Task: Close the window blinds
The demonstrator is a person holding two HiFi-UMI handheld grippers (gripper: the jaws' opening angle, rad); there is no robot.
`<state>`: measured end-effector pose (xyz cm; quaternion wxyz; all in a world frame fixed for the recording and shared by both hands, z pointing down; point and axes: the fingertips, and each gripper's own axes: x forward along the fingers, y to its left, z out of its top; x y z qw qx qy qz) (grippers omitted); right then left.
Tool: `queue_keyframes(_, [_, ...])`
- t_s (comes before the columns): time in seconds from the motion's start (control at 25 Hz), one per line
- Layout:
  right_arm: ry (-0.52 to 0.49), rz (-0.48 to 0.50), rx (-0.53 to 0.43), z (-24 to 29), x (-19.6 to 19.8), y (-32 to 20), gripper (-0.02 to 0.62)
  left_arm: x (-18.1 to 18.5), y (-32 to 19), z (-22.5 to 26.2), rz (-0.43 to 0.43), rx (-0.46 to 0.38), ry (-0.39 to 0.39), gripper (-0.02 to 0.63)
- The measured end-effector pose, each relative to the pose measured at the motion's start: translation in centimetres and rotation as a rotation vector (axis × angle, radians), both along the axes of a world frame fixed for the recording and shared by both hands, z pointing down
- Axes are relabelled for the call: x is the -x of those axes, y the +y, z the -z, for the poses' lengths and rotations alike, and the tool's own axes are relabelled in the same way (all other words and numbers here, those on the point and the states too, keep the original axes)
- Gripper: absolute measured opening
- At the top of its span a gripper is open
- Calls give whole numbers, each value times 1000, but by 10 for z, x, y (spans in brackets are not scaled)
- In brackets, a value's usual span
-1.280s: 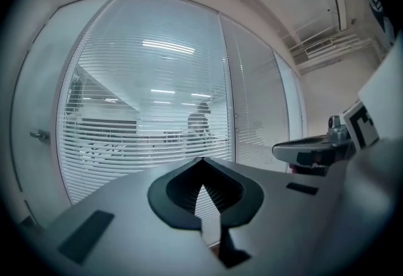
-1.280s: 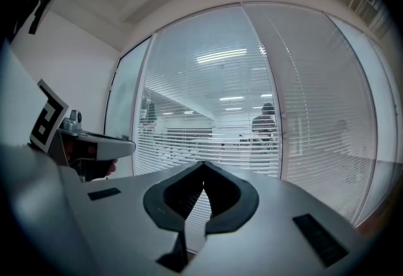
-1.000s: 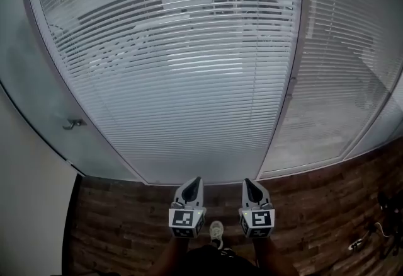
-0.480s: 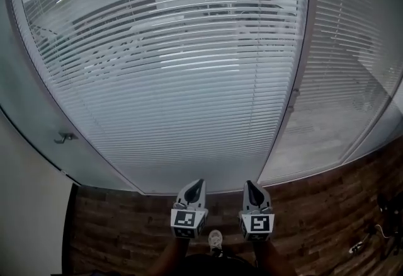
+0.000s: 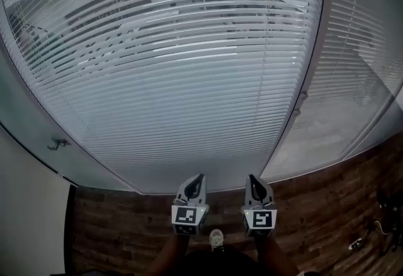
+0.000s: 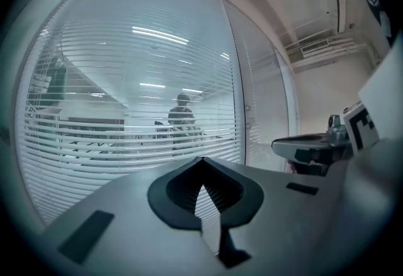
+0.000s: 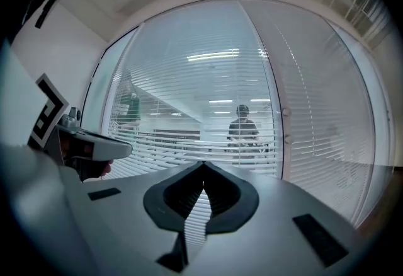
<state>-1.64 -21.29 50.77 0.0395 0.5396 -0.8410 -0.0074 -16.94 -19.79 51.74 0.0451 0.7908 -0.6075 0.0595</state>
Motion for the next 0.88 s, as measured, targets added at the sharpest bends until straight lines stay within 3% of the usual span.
queue_keyframes(0.2, [5,-31,48,-3,-2,-21,2,1,-25,6,-20,-8,30,-5])
queue_keyframes(0.76, [34,-105,56,-14,-4,-66,2,-11,-77,4,-138,-22,34,-5])
queue_keyframes(0.88, [51,-119,49,-14,-8,-68,2,-14,-83,-3,-151,8,45,-5])
